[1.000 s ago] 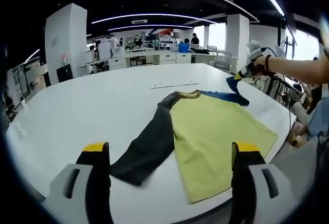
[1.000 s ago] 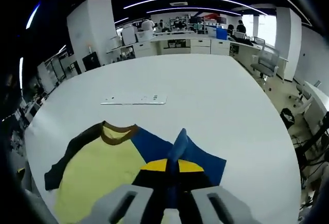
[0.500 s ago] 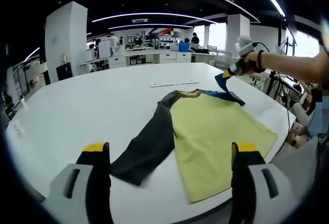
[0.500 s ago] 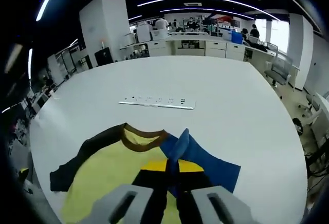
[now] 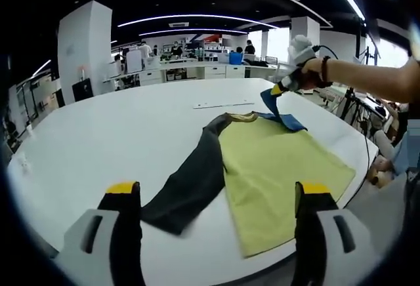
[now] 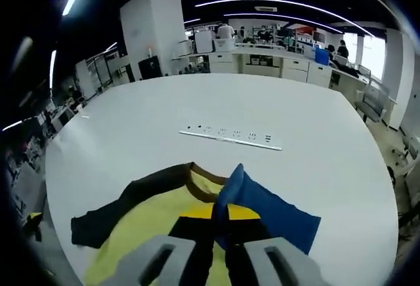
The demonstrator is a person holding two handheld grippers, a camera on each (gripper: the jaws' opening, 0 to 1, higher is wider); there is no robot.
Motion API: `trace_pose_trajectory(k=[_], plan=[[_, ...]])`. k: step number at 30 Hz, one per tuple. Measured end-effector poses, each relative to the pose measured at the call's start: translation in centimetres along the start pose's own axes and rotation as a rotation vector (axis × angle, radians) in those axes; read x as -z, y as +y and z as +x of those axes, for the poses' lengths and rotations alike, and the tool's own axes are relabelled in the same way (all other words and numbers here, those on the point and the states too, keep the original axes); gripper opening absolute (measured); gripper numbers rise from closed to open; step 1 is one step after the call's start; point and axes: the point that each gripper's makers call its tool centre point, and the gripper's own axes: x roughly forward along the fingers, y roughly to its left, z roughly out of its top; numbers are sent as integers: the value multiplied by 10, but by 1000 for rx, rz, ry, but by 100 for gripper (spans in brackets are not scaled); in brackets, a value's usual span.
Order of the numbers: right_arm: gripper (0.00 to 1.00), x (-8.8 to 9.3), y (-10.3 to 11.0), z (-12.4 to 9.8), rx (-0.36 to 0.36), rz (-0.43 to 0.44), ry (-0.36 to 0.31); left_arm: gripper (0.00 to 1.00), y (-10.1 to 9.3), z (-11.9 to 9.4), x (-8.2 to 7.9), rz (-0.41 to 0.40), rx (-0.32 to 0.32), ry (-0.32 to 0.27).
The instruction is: Fold the garment on the visible template until the final outline fits inside the template.
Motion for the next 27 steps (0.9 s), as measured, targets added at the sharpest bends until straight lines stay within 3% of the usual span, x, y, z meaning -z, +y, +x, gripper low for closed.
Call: trace_pose_trajectory(k=[11,27], plan=[[0,4,32,3,-57,-71,3,95,3,-1,4,-3,-7,9],[0,36,71,-1,-160,-156,40,94,5,-1,9,-8,-11,19]])
